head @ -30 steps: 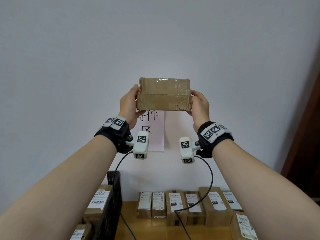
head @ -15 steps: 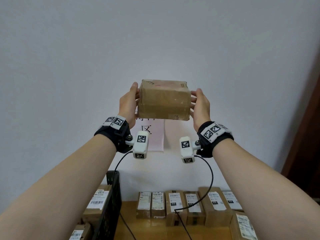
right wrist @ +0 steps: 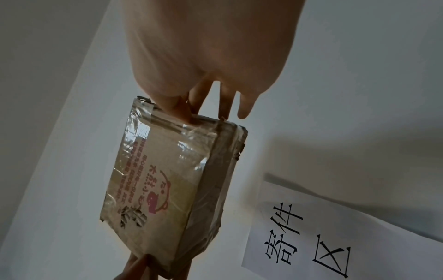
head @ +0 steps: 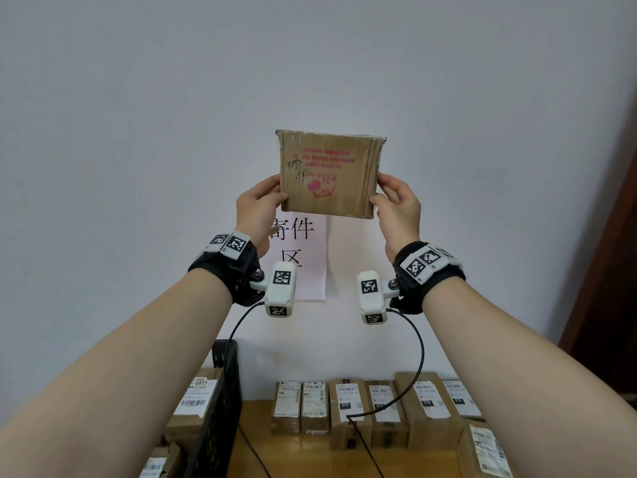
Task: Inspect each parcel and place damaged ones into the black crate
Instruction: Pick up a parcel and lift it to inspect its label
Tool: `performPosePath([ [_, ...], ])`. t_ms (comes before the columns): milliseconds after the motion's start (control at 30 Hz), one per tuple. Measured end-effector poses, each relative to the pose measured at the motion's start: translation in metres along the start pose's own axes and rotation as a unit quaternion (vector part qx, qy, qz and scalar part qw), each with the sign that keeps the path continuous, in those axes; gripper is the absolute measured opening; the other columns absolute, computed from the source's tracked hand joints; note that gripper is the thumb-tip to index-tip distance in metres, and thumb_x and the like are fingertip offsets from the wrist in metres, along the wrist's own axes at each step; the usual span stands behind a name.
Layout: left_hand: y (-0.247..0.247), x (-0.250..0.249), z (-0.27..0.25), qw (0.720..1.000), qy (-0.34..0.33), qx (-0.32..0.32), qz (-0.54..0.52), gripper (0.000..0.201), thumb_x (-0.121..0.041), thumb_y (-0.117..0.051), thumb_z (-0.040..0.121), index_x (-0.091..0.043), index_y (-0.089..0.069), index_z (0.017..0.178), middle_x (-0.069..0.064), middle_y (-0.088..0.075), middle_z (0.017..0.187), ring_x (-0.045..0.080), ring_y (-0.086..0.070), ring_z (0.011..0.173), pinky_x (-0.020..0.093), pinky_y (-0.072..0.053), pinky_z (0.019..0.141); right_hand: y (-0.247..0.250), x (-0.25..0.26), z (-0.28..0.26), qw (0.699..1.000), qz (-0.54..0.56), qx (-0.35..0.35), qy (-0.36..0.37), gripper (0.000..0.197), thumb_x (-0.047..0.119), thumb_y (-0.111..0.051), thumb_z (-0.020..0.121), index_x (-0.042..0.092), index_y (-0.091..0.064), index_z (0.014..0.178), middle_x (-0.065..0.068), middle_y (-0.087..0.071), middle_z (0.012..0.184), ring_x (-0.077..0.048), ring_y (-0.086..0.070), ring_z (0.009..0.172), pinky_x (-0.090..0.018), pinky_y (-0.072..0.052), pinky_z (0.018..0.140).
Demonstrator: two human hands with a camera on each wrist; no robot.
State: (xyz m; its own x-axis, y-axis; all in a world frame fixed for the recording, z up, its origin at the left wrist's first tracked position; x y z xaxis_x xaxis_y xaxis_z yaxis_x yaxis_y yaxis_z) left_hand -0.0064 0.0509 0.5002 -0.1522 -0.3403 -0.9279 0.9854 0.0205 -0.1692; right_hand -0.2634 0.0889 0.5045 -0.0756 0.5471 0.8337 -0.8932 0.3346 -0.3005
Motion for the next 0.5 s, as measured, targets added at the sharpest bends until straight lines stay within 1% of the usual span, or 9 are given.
performPosePath([
  [67, -0.0001, 0.0011, 0.0007, 1.000, 0.001, 0.001, 0.002, 0.041, -0.004, -0.056, 0.094, -0.029, -0.072, 0.123, -0.010, -0.077, 0.115, 0.013, -0.061, 0.096, 0.049, -0.045, 0.090, -0.0002, -0.0003, 0.0006, 1.000, 0.002, 0.003, 0.000, 0.046, -0.011, -0.054, 0.091, 0.008, -0.064, 0.132, 0.006, -0.073, 0.119, 0.010, -0.069, 0.083, -0.009, -0.048, 0.063],
  [167, -0.0001, 0.0045, 0.0014, 1.000, 0.007, -0.002, 0.006, 0.041, -0.004, -0.055, 0.093, -0.029, -0.073, 0.120, -0.008, -0.077, 0.116, 0.014, -0.060, 0.094, 0.051, -0.044, 0.093, 0.0006, 0.0007, -0.0006, 1.000, -0.001, 0.004, 0.004, 0.045, -0.010, -0.055, 0.091, 0.007, -0.065, 0.131, 0.006, -0.073, 0.119, 0.010, -0.069, 0.085, -0.009, -0.049, 0.064],
  [267, -0.0004, 0.0069, 0.0006, 1.000, 0.017, -0.003, 0.006, 0.042, -0.003, -0.055, 0.091, -0.029, -0.073, 0.118, -0.009, -0.077, 0.107, 0.014, -0.059, 0.092, 0.054, -0.044, 0.099, 0.0009, 0.0013, -0.0013, 1.000, -0.001, 0.002, 0.010, 0.044, -0.010, -0.055, 0.091, 0.007, -0.065, 0.131, 0.006, -0.073, 0.116, 0.009, -0.069, 0.083, -0.009, -0.049, 0.063],
  [333, -0.0006, 0.0068, -0.0002, 1.000, 0.023, -0.006, 0.001, 0.042, -0.003, -0.055, 0.091, -0.028, -0.073, 0.118, -0.010, -0.076, 0.102, 0.015, -0.060, 0.092, 0.054, -0.044, 0.100, 0.0009, 0.0005, -0.0009, 1.000, 0.002, 0.000, 0.010, 0.044, -0.010, -0.056, 0.091, 0.007, -0.066, 0.130, 0.004, -0.074, 0.118, 0.008, -0.070, 0.084, -0.010, -0.049, 0.063],
  [433, 0.0005, 0.0055, -0.0009, 0.999, 0.033, -0.019, -0.023, 0.037, -0.007, -0.056, 0.092, -0.025, -0.075, 0.118, -0.007, -0.075, 0.097, 0.013, -0.065, 0.095, 0.051, -0.046, 0.098, -0.0003, 0.0011, -0.0009, 1.000, -0.002, 0.006, 0.011, 0.043, -0.009, -0.056, 0.091, 0.008, -0.066, 0.129, 0.007, -0.074, 0.115, 0.007, -0.071, 0.087, -0.011, -0.050, 0.065],
  [500, 0.0019, 0.0061, 0.0000, 0.998, 0.043, -0.026, -0.048, 0.029, -0.015, -0.058, 0.093, -0.021, -0.077, 0.115, -0.008, -0.078, 0.102, 0.011, -0.070, 0.103, 0.051, -0.046, 0.100, -0.0011, 0.0016, -0.0014, 1.000, -0.008, 0.012, 0.016, 0.043, -0.009, -0.057, 0.091, 0.009, -0.066, 0.129, 0.009, -0.074, 0.113, 0.006, -0.071, 0.091, -0.011, -0.051, 0.067],
])
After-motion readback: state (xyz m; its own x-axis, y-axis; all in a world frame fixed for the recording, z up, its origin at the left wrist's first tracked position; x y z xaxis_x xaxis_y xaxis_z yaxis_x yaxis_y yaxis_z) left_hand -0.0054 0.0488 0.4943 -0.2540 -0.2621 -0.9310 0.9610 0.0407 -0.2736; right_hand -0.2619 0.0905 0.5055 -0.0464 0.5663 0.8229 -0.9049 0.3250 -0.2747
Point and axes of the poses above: each hand's wrist, its own z-axis towards the middle knuckle, its own y-axis out of the back of the hand, x = y × z, the point moved 8 cm from there along z, towards the middle knuckle
